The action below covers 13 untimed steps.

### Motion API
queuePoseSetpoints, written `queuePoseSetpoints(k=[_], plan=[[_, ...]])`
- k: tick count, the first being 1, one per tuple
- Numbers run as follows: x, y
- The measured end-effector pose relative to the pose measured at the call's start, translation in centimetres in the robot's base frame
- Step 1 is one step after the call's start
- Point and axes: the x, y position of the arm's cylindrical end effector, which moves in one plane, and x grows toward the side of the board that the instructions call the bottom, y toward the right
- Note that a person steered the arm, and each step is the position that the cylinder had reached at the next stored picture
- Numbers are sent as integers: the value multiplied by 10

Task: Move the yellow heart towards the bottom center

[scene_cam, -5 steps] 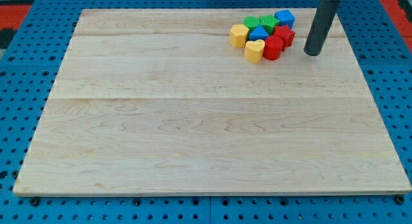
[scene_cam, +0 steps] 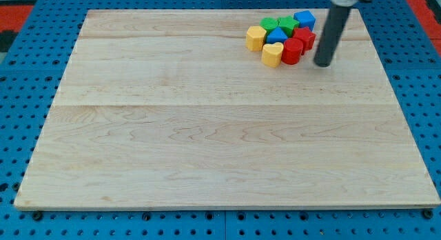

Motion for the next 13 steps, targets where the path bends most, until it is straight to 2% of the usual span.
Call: queuePoseSetpoints(k=[1, 2, 3, 4, 6, 7, 9, 11, 12, 13], plan=[[-13, 43], [-47, 34], [-57, -31], [-39, -89], [55, -81], [87, -91], [42, -55], [-9, -79], [7, -127], [88, -151]])
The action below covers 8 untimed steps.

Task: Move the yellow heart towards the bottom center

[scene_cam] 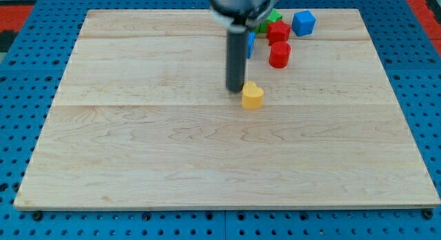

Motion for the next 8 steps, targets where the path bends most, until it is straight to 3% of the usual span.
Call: queuePoseSetpoints(k=[1, 2, 3, 4, 6, 8], plan=[[35, 10], [-16, -33], [-45, -17], [-37, 58], [69, 42], [103, 50]])
